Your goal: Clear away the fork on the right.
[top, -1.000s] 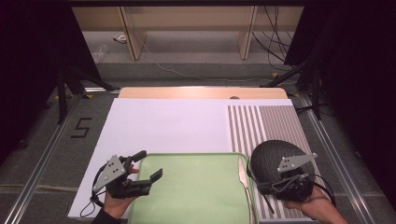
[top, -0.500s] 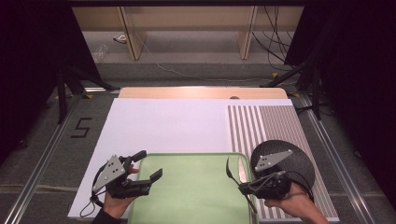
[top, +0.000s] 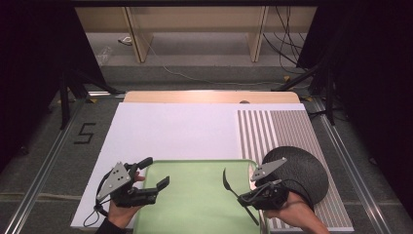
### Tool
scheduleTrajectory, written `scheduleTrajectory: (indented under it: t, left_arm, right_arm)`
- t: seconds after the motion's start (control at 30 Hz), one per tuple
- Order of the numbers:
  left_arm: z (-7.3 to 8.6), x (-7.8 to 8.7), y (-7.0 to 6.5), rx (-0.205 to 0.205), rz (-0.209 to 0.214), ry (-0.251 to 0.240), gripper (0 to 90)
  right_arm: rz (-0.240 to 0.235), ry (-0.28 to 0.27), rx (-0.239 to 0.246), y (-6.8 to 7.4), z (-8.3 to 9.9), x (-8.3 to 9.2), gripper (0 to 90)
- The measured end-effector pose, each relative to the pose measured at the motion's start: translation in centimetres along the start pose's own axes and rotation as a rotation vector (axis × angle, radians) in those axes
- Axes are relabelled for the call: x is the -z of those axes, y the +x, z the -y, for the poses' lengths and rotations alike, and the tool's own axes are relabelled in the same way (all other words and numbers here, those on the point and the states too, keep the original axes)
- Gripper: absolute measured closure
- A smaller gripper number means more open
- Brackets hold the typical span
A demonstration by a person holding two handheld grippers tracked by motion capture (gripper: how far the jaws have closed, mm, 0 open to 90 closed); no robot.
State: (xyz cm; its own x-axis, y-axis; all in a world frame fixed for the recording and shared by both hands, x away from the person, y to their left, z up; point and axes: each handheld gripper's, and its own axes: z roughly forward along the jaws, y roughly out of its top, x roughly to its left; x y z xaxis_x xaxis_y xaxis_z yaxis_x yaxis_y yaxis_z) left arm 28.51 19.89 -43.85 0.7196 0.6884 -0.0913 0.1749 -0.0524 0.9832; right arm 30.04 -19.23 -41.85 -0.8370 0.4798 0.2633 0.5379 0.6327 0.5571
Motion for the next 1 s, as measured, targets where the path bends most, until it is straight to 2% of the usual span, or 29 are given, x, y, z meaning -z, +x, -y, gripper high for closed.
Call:
scheduleTrajectory:
  t: [0.4,0.77,1.0]
  left_arm:
    - [0.0,0.0,0.0,0.001,0.001,-0.001,15.7]
    - [0.0,0.0,0.0,-0.001,0.0,0.001,15.7]
    - [0.0,0.0,0.0,0.0,0.001,0.001,15.7]
  right_arm:
    - [0.013,0.088,0.009,0.7,-0.8,-1.8,84.6]
    - [0.054,0.186,0.035,1.3,-1.2,-3.1,84.6]
    - [0.06,0.242,0.055,1.7,-1.5,-3.9,84.6]
